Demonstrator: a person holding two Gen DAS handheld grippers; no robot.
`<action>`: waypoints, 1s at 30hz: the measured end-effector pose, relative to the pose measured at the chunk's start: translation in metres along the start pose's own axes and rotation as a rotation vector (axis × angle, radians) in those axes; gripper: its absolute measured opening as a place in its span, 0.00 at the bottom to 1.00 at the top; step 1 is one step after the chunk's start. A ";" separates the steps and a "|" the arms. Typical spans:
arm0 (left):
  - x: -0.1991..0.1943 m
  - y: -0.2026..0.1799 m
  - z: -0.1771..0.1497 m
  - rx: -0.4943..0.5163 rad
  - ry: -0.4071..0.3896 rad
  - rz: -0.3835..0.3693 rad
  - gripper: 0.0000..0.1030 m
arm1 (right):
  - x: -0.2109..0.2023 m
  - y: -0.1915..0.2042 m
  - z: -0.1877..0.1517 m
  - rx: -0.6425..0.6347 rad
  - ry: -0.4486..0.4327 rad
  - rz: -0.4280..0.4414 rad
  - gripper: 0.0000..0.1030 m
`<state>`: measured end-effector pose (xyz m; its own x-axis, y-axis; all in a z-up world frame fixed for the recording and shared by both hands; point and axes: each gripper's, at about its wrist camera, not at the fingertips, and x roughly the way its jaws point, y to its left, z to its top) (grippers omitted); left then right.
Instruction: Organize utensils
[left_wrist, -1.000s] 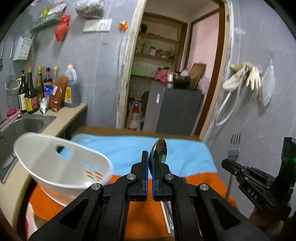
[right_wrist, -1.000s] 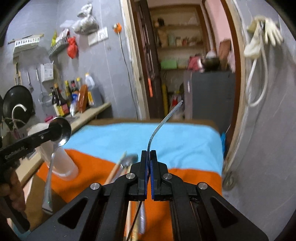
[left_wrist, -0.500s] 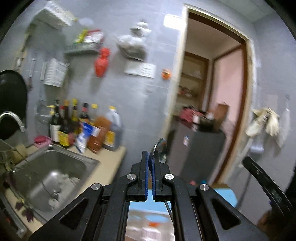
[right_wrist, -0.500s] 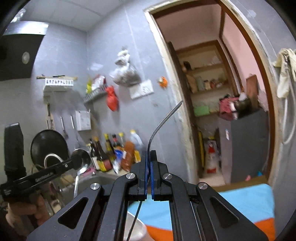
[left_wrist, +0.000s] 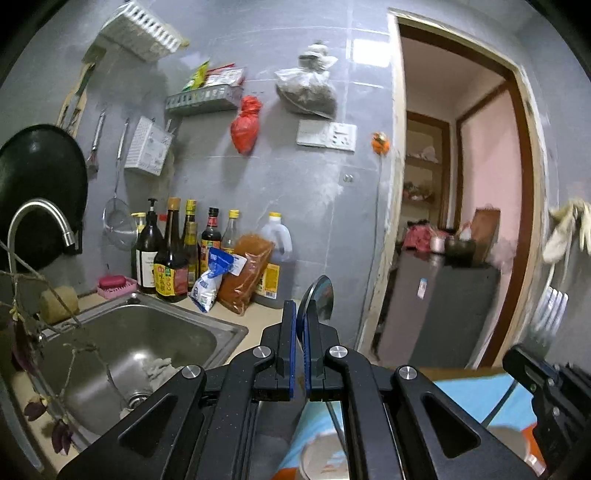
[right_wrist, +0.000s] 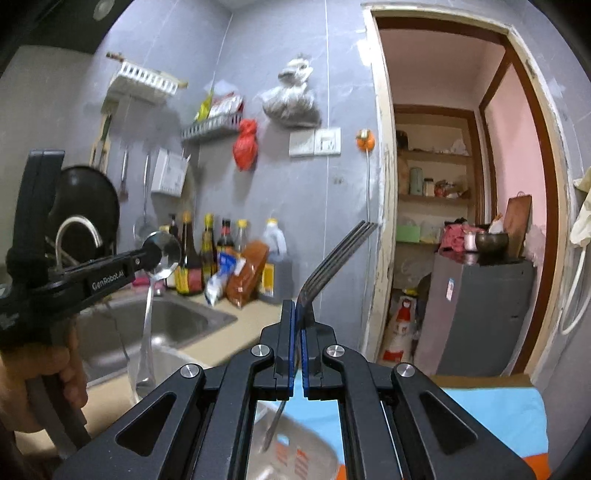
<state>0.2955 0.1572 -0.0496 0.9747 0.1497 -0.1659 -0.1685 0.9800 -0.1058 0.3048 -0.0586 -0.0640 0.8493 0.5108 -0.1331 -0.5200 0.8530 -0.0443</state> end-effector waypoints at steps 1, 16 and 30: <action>0.001 -0.002 -0.004 0.008 0.013 -0.014 0.02 | 0.001 -0.001 -0.004 0.000 0.013 0.003 0.02; -0.027 -0.002 0.018 -0.195 0.158 -0.229 0.47 | -0.025 -0.044 0.019 0.230 0.086 0.091 0.33; -0.077 -0.104 0.052 -0.068 0.037 -0.221 0.96 | -0.115 -0.132 0.069 0.203 -0.054 -0.042 1.00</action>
<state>0.2457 0.0504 0.0251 0.9832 -0.0736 -0.1668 0.0376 0.9771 -0.2092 0.2823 -0.2229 0.0252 0.8765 0.4743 -0.0822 -0.4592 0.8751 0.1527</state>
